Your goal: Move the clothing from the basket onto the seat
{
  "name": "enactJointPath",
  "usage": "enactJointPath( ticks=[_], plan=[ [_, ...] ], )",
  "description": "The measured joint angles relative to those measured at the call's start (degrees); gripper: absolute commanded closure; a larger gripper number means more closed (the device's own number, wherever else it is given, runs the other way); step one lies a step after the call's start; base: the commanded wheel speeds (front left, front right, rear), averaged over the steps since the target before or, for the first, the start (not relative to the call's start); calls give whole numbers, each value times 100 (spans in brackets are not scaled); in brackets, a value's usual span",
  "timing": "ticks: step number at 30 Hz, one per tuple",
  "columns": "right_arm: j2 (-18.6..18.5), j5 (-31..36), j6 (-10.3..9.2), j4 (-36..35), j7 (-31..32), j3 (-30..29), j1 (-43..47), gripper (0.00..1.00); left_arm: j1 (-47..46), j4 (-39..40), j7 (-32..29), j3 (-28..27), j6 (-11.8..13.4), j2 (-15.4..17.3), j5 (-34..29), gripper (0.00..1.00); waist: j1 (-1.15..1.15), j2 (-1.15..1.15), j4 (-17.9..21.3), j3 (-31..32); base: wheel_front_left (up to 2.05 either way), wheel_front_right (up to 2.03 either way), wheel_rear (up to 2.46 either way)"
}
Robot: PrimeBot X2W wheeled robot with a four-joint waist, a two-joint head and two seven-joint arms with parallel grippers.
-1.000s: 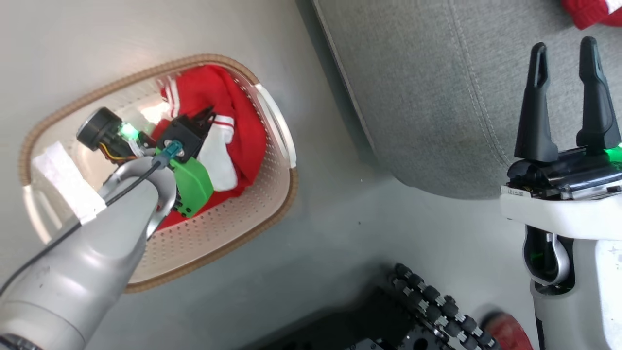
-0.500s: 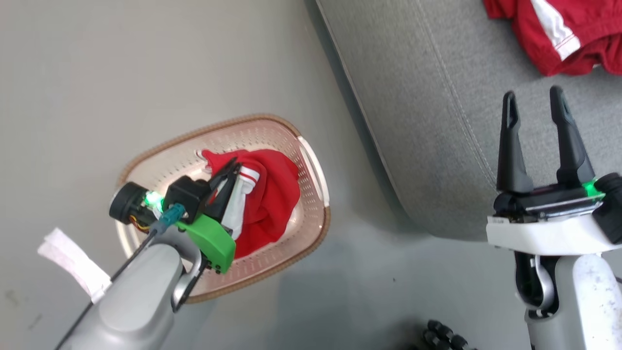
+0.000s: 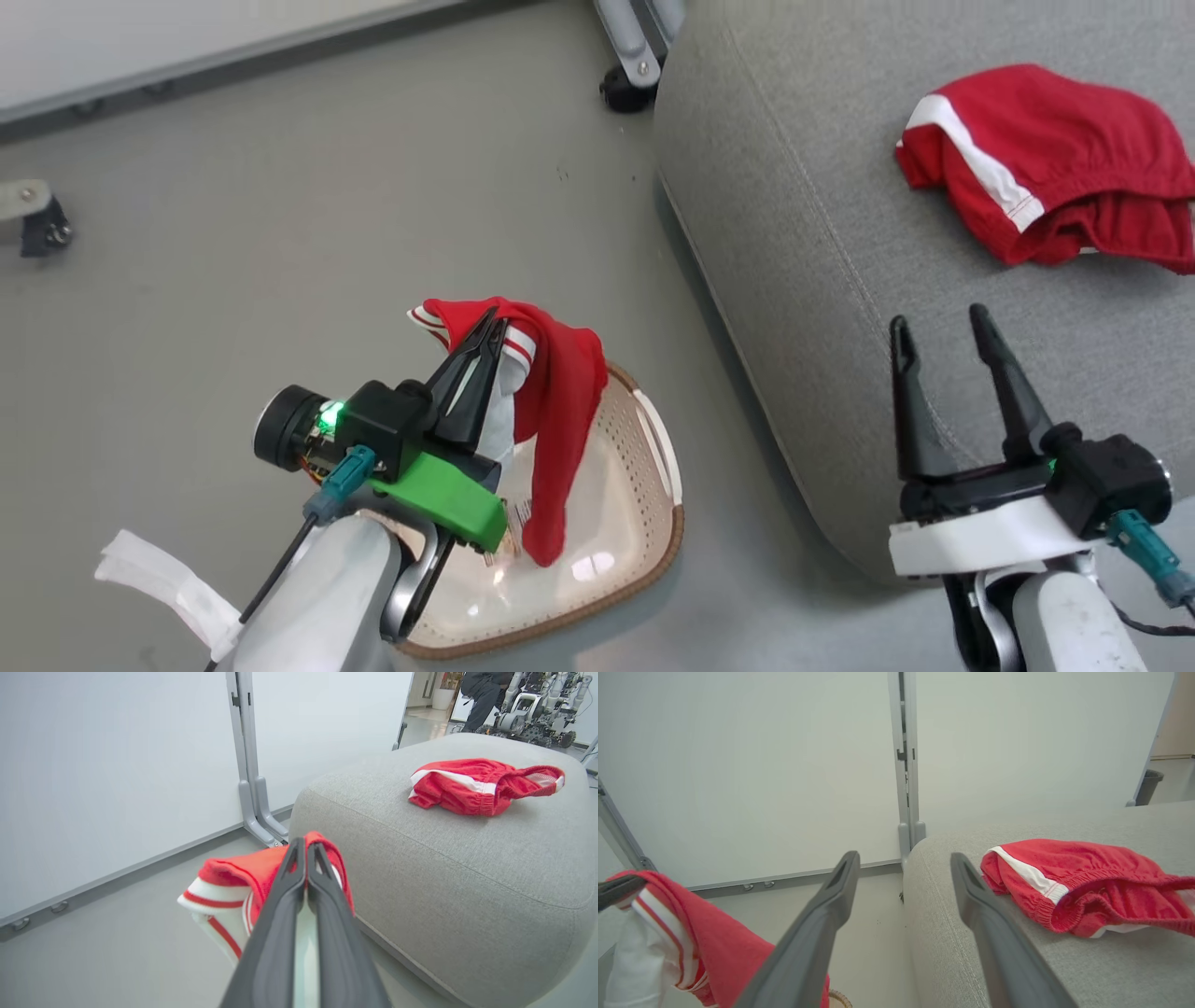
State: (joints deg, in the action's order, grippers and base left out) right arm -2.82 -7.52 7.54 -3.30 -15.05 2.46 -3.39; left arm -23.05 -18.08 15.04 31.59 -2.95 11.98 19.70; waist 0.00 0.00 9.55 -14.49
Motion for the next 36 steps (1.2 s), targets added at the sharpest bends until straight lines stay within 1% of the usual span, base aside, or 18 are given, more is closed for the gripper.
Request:
enactJointPath(
  ticks=[5, 9, 17, 23, 29, 36],
  plan=[
    [0, 79, 0, 119, 0, 181, 214, 0, 104, 396, 0, -267, 97, -121, -160, 100, 0, 0, -79, 581, 0, 0, 0],
    [1, 175, 0, 177, -1, 396, 327, 0, 127, 657, 1, -434, 129, -225, -215, 100, 0, 0, -122, 999, 0, 0, 0],
    [1, 252, 0, 347, -1, 881, 413, 0, 97, 695, 1, -489, 96, -522, -270, 100, 0, 0, -177, 1589, 0, 0, 0],
    [1, 286, 0, 433, -1, 1260, 411, 0, -102, 658, 1, -372, 80, -697, -321, 100, 0, 0, -229, 1780, 0, 0, 0],
    [1, 307, 0, 586, 0, 1818, 250, 0, -218, 624, 1, -141, 43, -789, -336, 100, 0, 0, -267, 1825, 0, 0, 0],
    [2, 248, 0, 749, -1, 2005, -104, 0, -256, 667, -5, 267, 42, -871, -319, 100, 0, 0, -275, 1832, 0, 0, 0]
  ],
)
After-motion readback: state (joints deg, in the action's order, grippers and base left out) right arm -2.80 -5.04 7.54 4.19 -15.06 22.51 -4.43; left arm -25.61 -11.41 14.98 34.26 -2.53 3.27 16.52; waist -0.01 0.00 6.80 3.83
